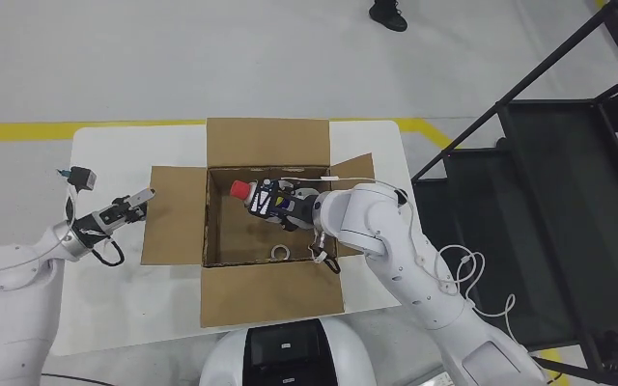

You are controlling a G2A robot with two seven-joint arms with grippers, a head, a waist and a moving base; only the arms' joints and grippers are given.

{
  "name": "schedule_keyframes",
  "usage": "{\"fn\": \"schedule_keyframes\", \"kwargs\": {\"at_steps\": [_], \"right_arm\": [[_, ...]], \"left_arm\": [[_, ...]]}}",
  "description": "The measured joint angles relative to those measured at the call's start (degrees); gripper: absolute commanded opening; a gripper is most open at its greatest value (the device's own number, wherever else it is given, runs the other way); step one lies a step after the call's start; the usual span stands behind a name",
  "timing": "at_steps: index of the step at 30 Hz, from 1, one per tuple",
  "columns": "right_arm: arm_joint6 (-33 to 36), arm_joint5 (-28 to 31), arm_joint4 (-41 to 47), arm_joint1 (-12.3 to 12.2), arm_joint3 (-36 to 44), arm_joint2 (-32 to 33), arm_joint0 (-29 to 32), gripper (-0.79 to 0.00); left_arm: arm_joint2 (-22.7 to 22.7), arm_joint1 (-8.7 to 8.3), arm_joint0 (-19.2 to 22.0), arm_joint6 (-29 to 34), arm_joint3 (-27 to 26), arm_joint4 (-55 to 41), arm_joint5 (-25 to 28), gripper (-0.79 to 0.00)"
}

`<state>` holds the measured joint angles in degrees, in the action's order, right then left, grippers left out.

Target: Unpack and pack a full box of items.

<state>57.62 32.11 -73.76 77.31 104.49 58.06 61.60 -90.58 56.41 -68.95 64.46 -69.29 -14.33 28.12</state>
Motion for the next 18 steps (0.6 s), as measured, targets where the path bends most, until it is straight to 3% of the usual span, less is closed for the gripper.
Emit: {"fn": "schedule_keyframes", "kwargs": {"at_steps": [6, 7, 8, 9, 10, 18], "right_arm": [[-0.05, -0.03, -0.01, 0.0, 0.0, 0.0, 0.04, -0.785], [-0.63, -0.29, -0.29, -0.05, 0.12, 0.04, 0.35, -0.785], [-1.31, -0.46, -0.71, -0.12, 0.34, 0.09, 0.7, -0.785], [-1.96, -0.55, -1.16, -0.21, 0.69, 0.21, 1.06, -0.785], [-2.69, -0.57, -1.56, -0.36, 1.29, 0.51, 1.58, -0.785], [-5.11, -0.24, -3.26, -1.74, 7.35, 5.14, 6.23, -0.785]], "left_arm": [[4.46, 0.72, 4.13, 1.75, 5.68, -2.87, 2.39, 0.0], [4.99, 0.8, 4.8, 2.29, 6.44, -3.54, 2.94, -0.139], [5.35, 0.85, 5.24, 2.79, 6.9, -4.07, 3.27, -0.422], [5.67, 0.89, 5.64, 3.28, 7.32, -4.57, 3.5, -0.526], [5.99, 0.92, 6.16, 3.73, 7.86, -5.03, 3.67, -0.785], [8.17, 1.13, 8.97, 4.28, 10.27, -5.37, 3.98, -0.785]]}}
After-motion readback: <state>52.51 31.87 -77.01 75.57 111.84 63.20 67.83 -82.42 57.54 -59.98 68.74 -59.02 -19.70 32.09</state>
